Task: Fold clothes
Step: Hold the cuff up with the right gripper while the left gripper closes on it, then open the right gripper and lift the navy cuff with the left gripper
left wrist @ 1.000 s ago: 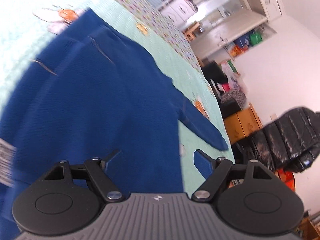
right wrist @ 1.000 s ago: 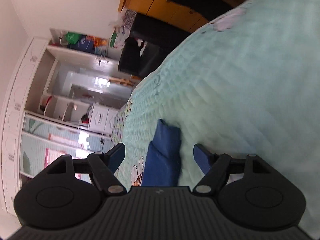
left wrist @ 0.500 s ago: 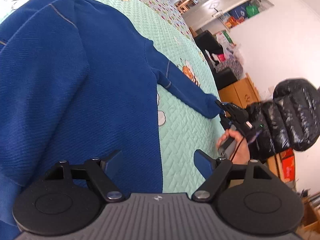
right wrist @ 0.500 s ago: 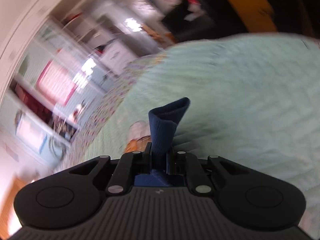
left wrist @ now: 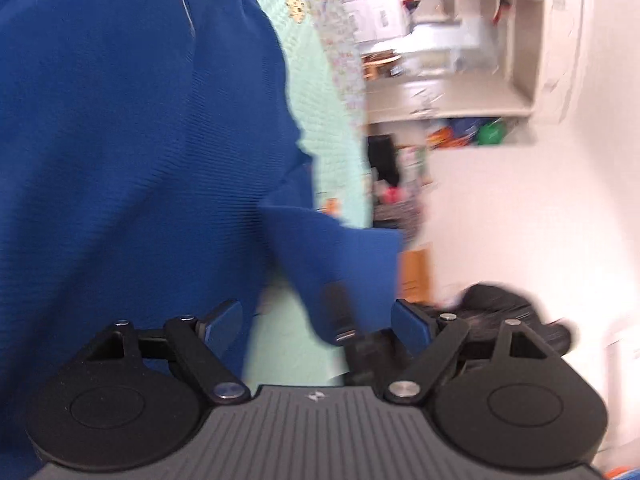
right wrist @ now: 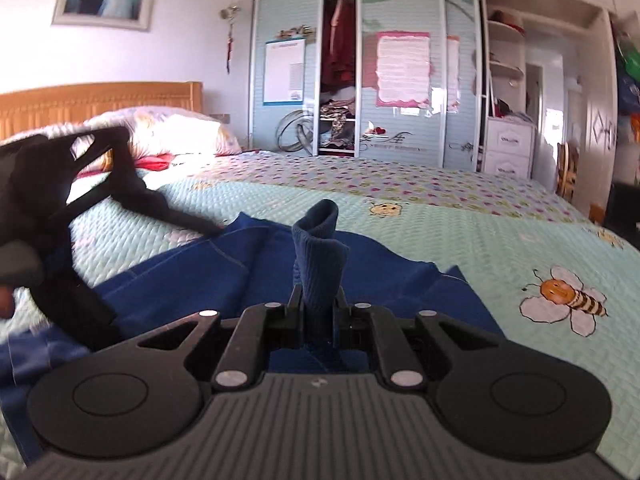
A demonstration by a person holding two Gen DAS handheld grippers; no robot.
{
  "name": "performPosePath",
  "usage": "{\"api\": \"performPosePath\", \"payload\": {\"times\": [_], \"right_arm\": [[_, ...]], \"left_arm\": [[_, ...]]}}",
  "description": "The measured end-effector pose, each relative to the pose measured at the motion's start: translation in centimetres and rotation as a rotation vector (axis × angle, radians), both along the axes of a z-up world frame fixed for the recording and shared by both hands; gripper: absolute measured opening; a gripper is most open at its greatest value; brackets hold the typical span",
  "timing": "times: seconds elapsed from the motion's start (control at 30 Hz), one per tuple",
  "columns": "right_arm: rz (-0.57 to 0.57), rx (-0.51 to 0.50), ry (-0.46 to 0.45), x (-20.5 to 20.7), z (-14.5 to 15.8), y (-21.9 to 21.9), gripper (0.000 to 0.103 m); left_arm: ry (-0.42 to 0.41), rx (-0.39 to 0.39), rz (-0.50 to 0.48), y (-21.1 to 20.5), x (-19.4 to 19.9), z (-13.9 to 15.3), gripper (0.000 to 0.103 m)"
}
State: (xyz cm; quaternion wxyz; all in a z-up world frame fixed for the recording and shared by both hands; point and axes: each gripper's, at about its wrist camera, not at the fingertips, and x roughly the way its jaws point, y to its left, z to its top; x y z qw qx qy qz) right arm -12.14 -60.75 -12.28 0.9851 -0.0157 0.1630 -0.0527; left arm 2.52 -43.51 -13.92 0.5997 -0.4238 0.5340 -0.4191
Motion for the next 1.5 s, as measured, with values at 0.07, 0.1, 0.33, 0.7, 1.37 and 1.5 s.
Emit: {"api": "performPosePath", "payload": {"times": [0.07, 0.1, 0.33, 0.7, 1.37, 1.5], "right_arm": [[0.02, -0.086, 0.017, 0.0, -0.5, 1.2, 0.012], [0.031, -0.138, 0.029, -0.1, -0.9, 1.8, 0.012], [0.122, -0.387, 0.116, -1.2, -2.7, 4.6, 0.013], [0.162, -0.649, 0.106, -3.1, -3.5, 7.1, 0.027], [-0.237, 1.147, 0.187, -17.5, -3.4, 1.7, 0.062], [-0.233, 1.145, 0.23, -16.3, -3.3, 2.4, 0.061]], "left_arm": [[0.009, 0.007, 0.009, -0.7, -0.3, -0.5, 0.087], [0.026, -0.007, 0.01, -1.0, -0.4, -0.9, 0.087], [0.089, -0.024, 0.048, -2.2, -0.9, -2.6, 0.091], [-0.065, 0.155, -0.074, -5.3, -0.3, -1.3, 0.041], [-0.802, 0.431, -0.166, -12.0, 5.2, 16.2, 0.01], [-0.818, 0.458, -0.181, -12.7, 5.9, 17.3, 0.01]]}}
